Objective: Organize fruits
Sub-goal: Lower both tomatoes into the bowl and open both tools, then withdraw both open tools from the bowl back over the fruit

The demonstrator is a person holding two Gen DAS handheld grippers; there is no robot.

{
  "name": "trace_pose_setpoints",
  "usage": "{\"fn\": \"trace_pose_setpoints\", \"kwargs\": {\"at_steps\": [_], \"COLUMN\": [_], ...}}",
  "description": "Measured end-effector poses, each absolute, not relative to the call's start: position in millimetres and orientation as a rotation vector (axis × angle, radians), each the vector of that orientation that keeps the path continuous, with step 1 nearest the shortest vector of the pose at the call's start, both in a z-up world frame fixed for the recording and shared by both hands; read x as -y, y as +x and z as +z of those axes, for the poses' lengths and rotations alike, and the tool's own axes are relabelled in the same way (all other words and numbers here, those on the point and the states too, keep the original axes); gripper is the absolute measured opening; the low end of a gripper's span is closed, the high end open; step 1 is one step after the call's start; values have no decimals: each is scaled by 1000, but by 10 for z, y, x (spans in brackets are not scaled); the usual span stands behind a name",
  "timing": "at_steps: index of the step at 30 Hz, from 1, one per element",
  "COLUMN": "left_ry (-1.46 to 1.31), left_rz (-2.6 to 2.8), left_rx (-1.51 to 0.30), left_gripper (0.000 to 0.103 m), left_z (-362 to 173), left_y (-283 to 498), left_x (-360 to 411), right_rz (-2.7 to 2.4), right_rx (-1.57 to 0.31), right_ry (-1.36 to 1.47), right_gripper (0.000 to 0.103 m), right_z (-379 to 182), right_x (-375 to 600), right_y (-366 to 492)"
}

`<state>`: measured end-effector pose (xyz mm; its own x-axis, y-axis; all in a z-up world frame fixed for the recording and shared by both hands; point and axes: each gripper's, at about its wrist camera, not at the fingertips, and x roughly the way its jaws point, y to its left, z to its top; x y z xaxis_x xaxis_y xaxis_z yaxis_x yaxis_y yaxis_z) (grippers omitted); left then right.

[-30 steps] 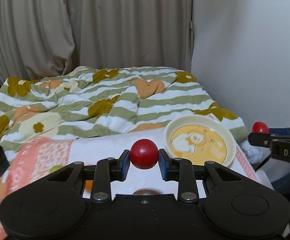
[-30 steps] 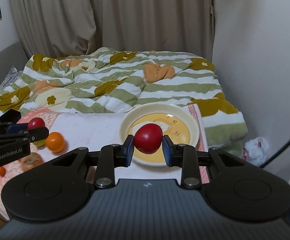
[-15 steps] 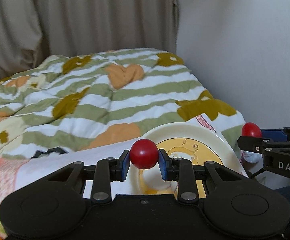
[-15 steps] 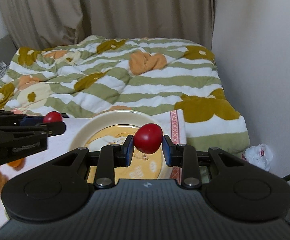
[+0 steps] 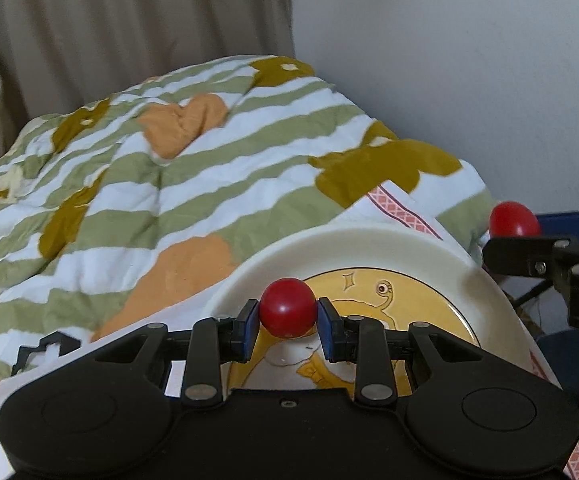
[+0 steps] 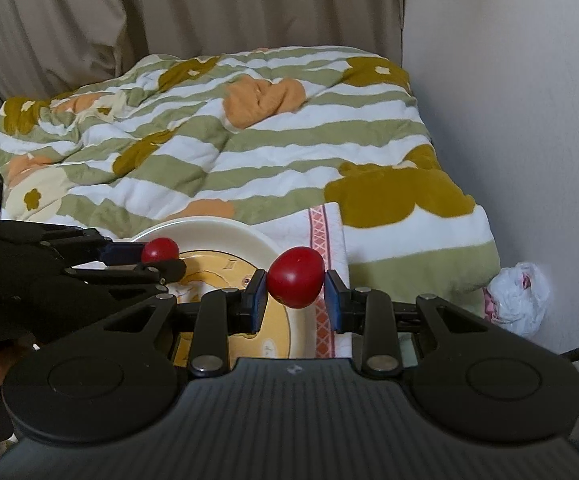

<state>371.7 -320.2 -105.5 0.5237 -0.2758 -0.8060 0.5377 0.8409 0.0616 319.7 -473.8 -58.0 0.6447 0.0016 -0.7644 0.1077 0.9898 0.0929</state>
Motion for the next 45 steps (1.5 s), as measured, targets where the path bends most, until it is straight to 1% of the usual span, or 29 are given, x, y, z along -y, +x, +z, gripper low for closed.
{"fn": "trace_pose_setpoints", "kwargs": {"at_steps": [1, 2, 3, 5, 7, 13, 25, 33, 34, 35, 36, 37, 38, 45], "left_ry": [324, 325, 324, 328, 338, 345, 324, 294, 292, 291, 288, 283, 278, 270], "left_rz": [-498, -499, -499, -490, -489, -446, -375, -356, -354, -349, -346, -343, -340, -315], "left_rx": [-892, -886, -873, -823, -800, -831, -869, -882, -881, -880, -880, -878, -876, -844], "left_gripper": [41, 58, 81, 100, 100, 100, 101, 101, 101, 101, 101, 101, 101, 101], "left_z": [-1053, -1037, -1006, -917, -851, -785, -763, -750, -750, -744, -736, -724, -707, -543], "left_y": [3721, 3723, 3707, 3642, 3599, 3539, 3398, 3355, 3342, 3333, 3319, 3307, 3287, 3100], "left_x": [3210, 3212, 3203, 3162, 3101, 2877, 2554, 2426, 2416, 2409, 2411, 2405, 2393, 2330], "right_rz": [-65, -69, -73, -83, -88, -55, 72, 90, 94, 101, 99, 89, 85, 86], "right_rx": [-870, -871, -870, -864, -854, -854, -920, -924, -916, -911, -907, -889, -862, -839], "right_ry": [137, 142, 148, 160, 166, 157, 66, 18, 16, 16, 17, 15, 11, 16], "right_gripper": [46, 45, 45, 45, 45, 45, 45, 46, 52, 69, 81, 101, 103, 103], "right_z": [-583, -582, -572, -536, -490, -456, -837, -969, -962, -948, -932, -903, -865, -686], "right_x": [4750, 4765, 4780, 4821, 4855, 4803, 4324, 4241, 4237, 4235, 4233, 4235, 4236, 4258], "right_y": [3201, 3202, 3204, 3198, 3201, 3265, 3542, 3599, 3593, 3579, 3563, 3533, 3487, 3331]}}
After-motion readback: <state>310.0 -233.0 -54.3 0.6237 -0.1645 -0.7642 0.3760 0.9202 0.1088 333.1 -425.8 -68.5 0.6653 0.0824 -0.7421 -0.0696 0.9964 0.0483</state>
